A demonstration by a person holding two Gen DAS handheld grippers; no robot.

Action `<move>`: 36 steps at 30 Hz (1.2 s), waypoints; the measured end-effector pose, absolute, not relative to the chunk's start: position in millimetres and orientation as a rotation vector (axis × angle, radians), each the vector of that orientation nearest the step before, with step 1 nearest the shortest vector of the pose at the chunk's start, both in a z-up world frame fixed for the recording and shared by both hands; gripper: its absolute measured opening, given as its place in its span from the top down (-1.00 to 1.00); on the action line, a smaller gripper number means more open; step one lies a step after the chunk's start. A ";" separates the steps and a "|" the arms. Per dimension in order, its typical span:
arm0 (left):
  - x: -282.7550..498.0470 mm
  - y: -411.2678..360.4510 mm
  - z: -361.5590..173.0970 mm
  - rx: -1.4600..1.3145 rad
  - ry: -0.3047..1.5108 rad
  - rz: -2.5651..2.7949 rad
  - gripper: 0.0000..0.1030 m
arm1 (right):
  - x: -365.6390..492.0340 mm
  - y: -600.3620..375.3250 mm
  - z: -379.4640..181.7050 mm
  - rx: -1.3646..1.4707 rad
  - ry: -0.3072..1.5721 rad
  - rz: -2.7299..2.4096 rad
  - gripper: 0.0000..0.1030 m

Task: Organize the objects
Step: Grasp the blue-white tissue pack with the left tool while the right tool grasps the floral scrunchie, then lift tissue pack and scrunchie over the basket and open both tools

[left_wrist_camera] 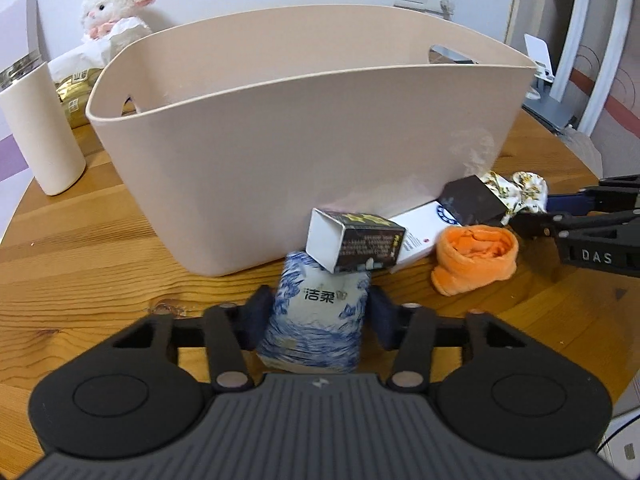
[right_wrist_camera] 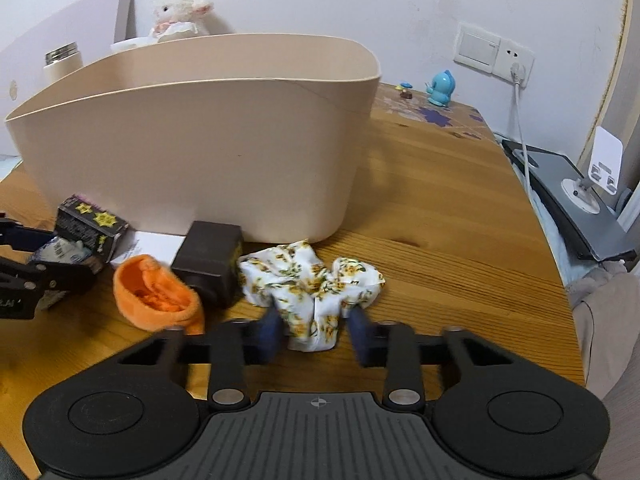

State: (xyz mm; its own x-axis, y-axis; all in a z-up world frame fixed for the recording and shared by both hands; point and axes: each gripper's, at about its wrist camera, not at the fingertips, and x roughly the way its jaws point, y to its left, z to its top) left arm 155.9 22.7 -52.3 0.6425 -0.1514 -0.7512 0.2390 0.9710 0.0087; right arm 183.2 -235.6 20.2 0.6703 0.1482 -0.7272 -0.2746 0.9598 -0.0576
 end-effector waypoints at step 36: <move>87.6 45.7 53.8 0.132 0.638 -0.157 0.08 | 109.9 -251.8 133.0 -0.196 0.507 0.199 0.79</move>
